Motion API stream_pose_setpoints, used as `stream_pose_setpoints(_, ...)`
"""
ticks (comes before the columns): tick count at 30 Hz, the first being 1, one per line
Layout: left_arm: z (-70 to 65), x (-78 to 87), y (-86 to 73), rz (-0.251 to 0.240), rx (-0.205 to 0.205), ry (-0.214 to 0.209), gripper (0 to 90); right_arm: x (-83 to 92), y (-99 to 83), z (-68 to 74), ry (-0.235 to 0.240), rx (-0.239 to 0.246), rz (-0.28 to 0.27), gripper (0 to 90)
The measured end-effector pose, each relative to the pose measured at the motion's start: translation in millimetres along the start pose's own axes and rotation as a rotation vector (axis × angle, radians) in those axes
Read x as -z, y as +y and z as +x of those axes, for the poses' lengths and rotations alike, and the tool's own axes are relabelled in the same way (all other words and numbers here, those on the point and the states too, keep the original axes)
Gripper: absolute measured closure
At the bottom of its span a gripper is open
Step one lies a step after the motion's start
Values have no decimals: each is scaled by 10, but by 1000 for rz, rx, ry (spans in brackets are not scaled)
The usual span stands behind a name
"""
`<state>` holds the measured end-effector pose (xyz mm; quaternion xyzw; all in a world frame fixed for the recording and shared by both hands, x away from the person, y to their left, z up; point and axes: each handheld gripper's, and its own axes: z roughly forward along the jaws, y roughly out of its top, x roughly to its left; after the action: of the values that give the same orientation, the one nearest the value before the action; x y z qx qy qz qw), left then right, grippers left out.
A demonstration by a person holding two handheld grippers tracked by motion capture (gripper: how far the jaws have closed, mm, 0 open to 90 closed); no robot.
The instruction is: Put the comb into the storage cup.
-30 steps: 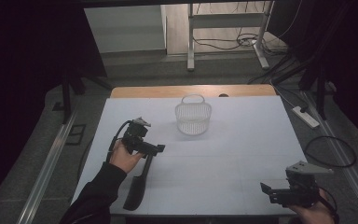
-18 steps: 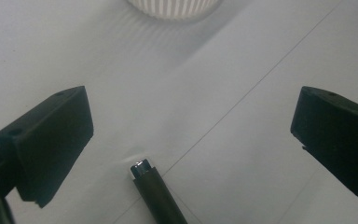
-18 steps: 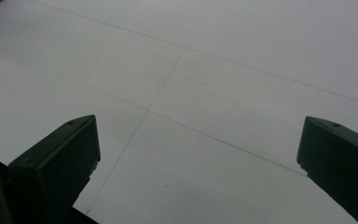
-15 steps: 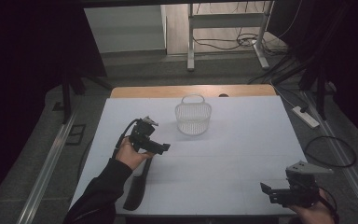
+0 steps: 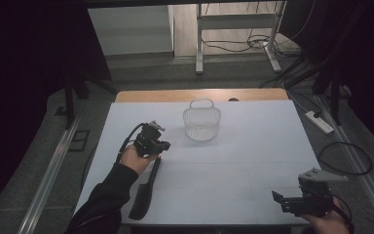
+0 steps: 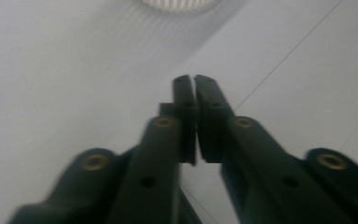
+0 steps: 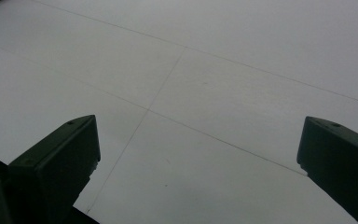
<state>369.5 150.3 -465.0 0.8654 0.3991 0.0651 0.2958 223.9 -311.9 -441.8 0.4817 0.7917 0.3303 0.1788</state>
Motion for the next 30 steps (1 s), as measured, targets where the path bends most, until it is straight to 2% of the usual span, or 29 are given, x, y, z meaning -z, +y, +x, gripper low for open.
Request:
stream_pose_setpoints(8, 47, -63, -56, 20, 17, -39, 888, 0, 0, -1, 2, 2, 0, 0)
stream_pose_setpoints(19, 69, -142, -160, 36, 30, -47, 887, 0, -1, 5, 2, 5, 0, 0)
stream_pose_setpoints(30, 29, -264, -245, 95, 26, -48, 887, 3, -2, 9, 3, 11, -4, 0)
